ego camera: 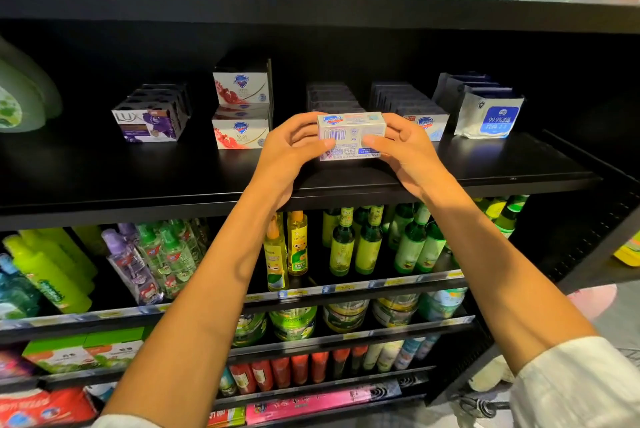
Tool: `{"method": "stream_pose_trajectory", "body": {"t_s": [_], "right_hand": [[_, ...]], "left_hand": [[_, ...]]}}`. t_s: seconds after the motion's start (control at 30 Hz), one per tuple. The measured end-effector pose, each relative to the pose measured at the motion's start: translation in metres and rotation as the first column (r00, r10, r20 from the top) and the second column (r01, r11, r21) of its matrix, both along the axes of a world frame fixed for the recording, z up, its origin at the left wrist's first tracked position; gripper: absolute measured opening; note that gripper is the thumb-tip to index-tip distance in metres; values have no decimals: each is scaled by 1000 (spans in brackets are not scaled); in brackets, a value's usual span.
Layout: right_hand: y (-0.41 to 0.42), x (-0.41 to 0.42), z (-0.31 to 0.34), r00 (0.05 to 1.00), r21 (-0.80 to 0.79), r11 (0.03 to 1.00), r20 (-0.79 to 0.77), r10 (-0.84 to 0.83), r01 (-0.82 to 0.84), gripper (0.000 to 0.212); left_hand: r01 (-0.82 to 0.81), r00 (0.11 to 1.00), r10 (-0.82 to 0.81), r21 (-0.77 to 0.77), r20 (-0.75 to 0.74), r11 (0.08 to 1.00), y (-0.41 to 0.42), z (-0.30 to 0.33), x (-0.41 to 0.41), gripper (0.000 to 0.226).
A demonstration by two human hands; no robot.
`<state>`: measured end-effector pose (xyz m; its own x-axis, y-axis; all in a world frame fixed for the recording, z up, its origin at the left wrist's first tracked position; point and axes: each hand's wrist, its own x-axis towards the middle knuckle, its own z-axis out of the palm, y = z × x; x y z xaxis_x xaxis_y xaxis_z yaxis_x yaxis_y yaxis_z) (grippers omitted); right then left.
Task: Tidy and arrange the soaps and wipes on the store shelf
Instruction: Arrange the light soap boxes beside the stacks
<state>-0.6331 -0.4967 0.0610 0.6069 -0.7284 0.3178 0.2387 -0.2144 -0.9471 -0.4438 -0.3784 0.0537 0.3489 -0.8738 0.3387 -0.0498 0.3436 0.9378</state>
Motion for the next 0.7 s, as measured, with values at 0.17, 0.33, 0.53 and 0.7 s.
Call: {"method": "stream_pose_trajectory", "body": {"t_s": [0.17, 0.33, 0.53, 0.7], "right_hand": [[-4, -1, -1, 997, -29, 997, -36, 66, -67, 68], [-4, 1, -3, 990, -109, 988, -100, 98, -109, 93], [-3, 1, -3, 993, -145, 987, -113, 47, -64, 69], [-3, 0, -3, 995, -102, 993, -80, 51, -59, 58]], "left_hand": [[-44, 997, 46, 45, -55, 998, -1, 2, 1, 38], [-52, 994, 60, 96, -87, 994, -4, 4, -1, 34], [-18, 999, 23, 90, -50, 996, -2, 5, -3, 41], [23, 996, -23, -5, 92, 1000, 0, 0, 2, 73]]}}
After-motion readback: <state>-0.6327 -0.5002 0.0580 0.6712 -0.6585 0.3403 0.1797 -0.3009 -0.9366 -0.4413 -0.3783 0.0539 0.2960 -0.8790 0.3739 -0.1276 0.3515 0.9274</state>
